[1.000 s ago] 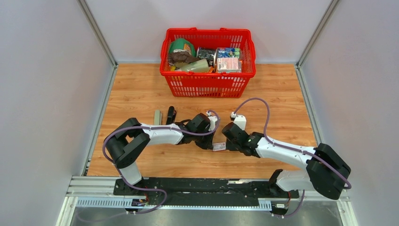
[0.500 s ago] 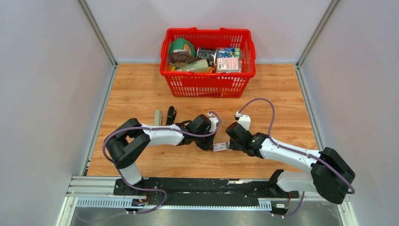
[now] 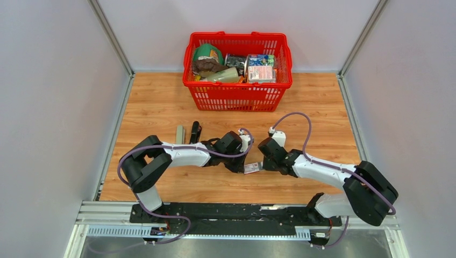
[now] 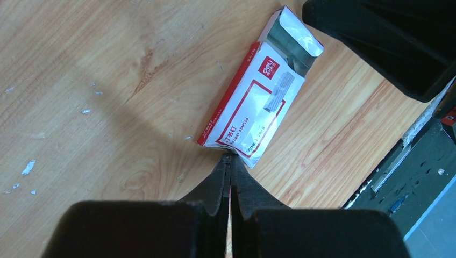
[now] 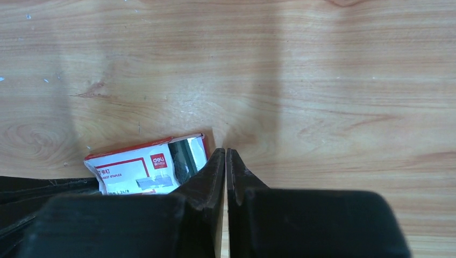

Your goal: Unload the staples from the stapler

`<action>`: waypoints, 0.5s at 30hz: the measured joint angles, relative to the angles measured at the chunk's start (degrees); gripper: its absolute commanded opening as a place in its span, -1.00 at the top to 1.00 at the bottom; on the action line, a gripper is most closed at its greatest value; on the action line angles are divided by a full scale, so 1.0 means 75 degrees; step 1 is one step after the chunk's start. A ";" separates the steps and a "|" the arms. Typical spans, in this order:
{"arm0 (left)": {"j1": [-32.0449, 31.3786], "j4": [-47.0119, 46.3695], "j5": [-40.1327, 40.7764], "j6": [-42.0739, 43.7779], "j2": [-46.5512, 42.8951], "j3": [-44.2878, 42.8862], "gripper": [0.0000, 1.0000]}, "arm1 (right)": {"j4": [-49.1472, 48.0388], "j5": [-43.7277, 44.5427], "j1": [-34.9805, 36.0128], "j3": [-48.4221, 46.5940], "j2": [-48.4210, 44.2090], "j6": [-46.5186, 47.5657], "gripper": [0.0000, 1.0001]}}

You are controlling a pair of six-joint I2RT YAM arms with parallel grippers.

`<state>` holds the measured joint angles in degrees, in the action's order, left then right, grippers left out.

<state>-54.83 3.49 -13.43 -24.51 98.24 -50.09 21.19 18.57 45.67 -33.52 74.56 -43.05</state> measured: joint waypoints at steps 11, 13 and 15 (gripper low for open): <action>-0.0029 0.0009 -0.0006 0.0047 0.0029 -0.0038 1.00 | -0.0449 -0.0417 0.0000 0.0070 0.0169 0.0073 0.98; -0.0032 0.0009 -0.0006 0.0050 0.0032 -0.0038 1.00 | -0.0525 -0.0513 -0.0003 0.0082 0.0175 0.0087 1.00; -0.0035 0.0012 -0.0003 0.0050 0.0032 -0.0041 1.00 | -0.0612 -0.0615 0.0000 0.0099 0.0184 0.0090 1.00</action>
<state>-55.09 3.57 -13.45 -24.14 98.48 -50.39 16.60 13.96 45.67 -32.77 75.94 -42.37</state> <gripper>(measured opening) 0.006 0.006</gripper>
